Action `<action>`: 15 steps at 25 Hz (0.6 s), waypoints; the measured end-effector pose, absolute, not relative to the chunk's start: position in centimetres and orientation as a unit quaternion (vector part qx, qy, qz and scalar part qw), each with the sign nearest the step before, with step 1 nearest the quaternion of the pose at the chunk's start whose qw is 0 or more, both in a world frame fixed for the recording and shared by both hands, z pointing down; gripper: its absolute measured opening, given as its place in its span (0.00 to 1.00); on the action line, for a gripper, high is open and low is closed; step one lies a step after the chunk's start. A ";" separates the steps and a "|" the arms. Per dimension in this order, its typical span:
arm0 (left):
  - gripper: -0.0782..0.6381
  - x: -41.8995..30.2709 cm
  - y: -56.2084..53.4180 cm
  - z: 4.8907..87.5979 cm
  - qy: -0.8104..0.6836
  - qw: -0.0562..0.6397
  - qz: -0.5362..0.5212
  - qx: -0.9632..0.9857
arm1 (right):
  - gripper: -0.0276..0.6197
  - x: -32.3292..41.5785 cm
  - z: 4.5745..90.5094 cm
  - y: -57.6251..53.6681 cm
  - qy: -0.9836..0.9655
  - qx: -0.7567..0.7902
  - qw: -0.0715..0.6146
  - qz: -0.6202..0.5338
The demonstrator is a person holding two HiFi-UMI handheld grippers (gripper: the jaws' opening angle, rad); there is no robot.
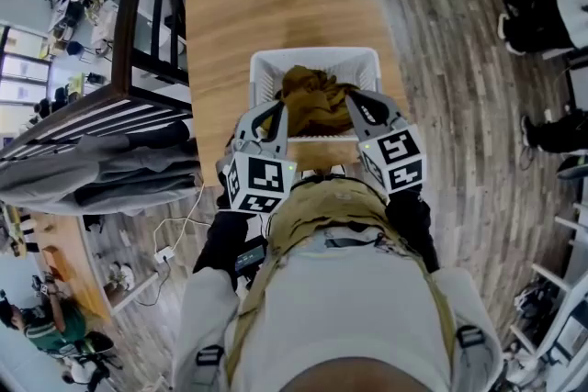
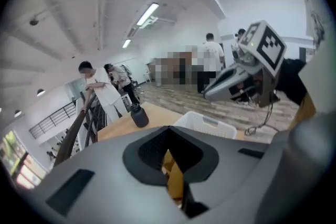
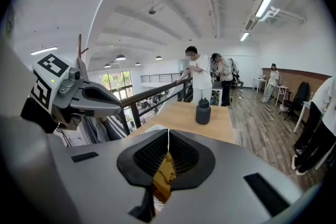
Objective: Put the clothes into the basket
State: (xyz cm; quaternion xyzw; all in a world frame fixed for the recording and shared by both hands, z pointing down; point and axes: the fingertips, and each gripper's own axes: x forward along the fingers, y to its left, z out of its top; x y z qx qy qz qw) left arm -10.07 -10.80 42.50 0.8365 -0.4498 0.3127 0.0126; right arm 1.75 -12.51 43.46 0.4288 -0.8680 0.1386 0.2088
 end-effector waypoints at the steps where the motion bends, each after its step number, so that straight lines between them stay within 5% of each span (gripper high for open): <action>1: 0.11 -10.1 -10.9 41.2 -0.465 0.027 0.282 0.839 | 0.08 1.6 42.7 -12.6 -0.869 0.432 0.202 0.133; 6: 0.11 -10.4 -11.9 37.0 -0.518 0.071 0.156 0.838 | 0.08 1.8 39.7 -14.1 -0.865 0.471 0.137 0.105; 15: 0.11 -9.7 -12.6 34.4 -0.559 0.054 0.086 0.823 | 0.08 0.9 36.6 -14.6 -0.871 0.478 0.091 0.068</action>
